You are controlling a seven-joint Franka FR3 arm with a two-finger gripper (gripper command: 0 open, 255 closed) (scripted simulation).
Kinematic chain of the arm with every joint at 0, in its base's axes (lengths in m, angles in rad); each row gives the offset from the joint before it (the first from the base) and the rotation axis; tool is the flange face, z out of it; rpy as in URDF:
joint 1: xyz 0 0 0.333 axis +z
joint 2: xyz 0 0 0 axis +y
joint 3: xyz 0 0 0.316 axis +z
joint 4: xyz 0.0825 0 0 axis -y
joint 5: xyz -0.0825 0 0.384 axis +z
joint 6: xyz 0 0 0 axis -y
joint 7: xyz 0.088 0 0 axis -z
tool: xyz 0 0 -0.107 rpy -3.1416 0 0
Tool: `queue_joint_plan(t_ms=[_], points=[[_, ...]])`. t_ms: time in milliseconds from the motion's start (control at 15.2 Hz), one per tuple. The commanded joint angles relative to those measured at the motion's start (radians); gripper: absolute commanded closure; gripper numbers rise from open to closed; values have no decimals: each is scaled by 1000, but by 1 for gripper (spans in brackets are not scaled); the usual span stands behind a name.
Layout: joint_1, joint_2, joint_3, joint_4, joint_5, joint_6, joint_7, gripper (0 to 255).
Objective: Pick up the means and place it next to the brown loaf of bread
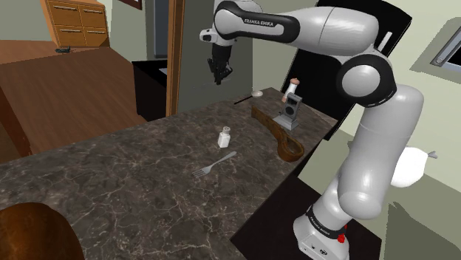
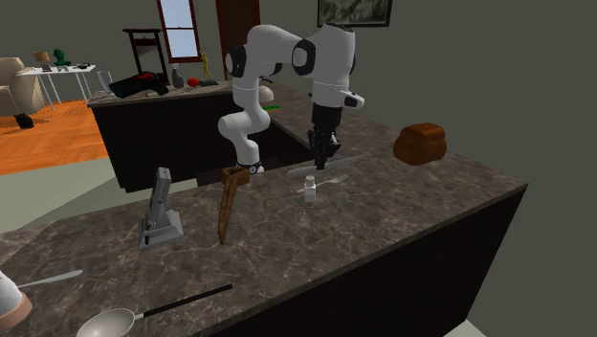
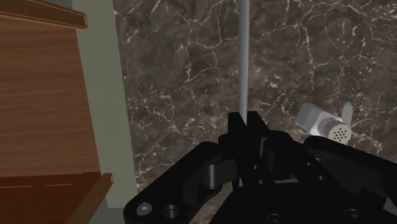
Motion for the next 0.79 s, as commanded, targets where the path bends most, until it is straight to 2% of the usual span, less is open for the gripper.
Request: queue_joint_plan(t_ms=[0, 264, 726], points=[[0, 4, 0, 32, 1, -28, -4, 255], [-1, 17, -1, 104, 2, -87, -11, 255], [89, -144, 55, -110, -19, -54, 137, 255]])
